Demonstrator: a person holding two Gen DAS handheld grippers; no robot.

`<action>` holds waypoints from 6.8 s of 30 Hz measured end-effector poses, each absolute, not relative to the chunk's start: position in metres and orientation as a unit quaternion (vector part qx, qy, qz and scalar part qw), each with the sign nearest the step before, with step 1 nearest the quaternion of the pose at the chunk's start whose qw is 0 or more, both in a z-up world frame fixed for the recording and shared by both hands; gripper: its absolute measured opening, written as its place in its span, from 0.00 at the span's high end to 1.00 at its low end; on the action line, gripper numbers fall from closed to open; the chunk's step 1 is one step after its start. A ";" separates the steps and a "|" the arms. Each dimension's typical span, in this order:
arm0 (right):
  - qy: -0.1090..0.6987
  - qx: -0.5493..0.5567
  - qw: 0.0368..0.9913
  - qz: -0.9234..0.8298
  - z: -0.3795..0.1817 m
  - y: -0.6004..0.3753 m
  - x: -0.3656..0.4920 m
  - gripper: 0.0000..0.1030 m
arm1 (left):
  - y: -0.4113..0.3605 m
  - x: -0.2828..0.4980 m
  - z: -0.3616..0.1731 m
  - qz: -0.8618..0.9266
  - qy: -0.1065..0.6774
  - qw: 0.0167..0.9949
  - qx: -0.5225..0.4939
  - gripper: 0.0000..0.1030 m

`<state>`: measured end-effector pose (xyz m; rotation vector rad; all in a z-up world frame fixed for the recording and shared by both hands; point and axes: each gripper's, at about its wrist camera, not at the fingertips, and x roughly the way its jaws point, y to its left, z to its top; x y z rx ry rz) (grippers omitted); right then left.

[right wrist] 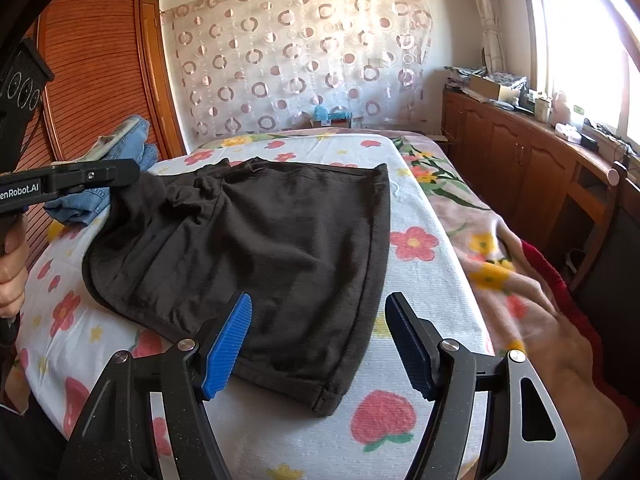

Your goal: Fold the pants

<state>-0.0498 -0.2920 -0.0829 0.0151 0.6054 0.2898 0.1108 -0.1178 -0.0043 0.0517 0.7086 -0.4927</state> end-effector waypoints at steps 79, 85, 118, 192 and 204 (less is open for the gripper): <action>0.248 -0.008 0.954 0.170 -0.039 -0.292 -0.064 0.95 | -0.083 0.086 -0.041 -0.184 0.338 0.923 0.022 0.33; 0.290 0.009 0.943 0.162 -0.063 -0.293 -0.064 0.95 | -0.088 0.086 -0.043 -0.192 0.344 0.919 0.021 0.33; 0.295 0.020 0.941 0.167 -0.051 -0.299 -0.063 0.58 | -0.067 0.090 -0.032 -0.152 0.324 0.933 0.019 0.33; 0.351 0.011 0.908 0.230 -0.046 -0.280 0.137 0.78 | -0.086 0.171 -0.044 -0.174 0.373 0.910 0.040 0.33; 0.374 0.019 0.897 0.234 -0.052 -0.290 0.153 0.72 | -0.095 0.183 -0.061 -0.173 0.400 0.899 0.044 0.33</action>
